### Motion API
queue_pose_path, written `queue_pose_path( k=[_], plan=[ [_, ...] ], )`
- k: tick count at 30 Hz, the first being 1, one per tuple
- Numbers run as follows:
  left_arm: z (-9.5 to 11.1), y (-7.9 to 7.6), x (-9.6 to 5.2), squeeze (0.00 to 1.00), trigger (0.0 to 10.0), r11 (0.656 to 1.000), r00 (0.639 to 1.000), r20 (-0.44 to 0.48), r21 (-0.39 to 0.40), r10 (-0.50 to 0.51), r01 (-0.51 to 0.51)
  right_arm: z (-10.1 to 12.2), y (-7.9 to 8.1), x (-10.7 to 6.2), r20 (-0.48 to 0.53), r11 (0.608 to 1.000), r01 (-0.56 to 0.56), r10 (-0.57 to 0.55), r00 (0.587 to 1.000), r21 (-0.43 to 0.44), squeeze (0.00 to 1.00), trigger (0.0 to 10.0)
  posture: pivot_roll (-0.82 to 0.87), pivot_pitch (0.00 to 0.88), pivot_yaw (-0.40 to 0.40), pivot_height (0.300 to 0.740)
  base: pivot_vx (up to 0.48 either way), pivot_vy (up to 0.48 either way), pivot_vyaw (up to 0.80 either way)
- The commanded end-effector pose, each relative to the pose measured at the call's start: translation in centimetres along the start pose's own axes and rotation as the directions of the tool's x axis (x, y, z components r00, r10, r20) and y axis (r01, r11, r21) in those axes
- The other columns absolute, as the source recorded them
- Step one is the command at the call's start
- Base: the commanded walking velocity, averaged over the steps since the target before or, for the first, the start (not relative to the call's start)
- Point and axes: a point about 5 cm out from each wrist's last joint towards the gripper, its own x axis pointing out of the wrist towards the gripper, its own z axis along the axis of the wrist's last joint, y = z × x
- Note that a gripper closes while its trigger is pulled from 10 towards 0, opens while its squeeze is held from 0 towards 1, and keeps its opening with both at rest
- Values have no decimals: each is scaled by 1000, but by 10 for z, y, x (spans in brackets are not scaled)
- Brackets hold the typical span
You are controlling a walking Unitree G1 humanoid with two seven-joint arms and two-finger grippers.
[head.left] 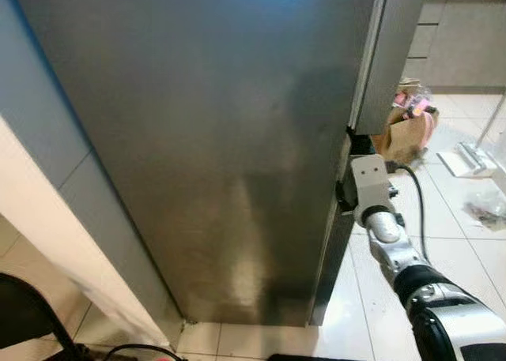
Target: Restocking fridge
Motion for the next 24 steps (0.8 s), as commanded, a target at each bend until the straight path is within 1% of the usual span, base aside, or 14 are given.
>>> queue_pose_path(
  k=[1, 15, 24],
  plan=[
    [-3, 8, -2, 0, 10000, 1000, 1000, -4, 23, 18, -18, -25, -43, -7, -122, 978, 207, -204, 971, 12, 0, 10000, 18, 0, 11, 740, 0, 0, 0],
    [-1, 8, -2, 0, 10000, 999, 1000, 1, 31, 16, -16, -23, -42, -6, -117, 977, 214, -211, 970, 15, 0, 10000, 15, 0, 15, 740, 0, 0, 0],
    [-3, 9, -2, 0, 10000, 999, 1000, -4, 35, 16, -15, -27, -47, -8, -129, 971, 238, -235, 963, 6, 0, 10000, 14, 0, 17, 740, 0, 0, 0]
  ],
)
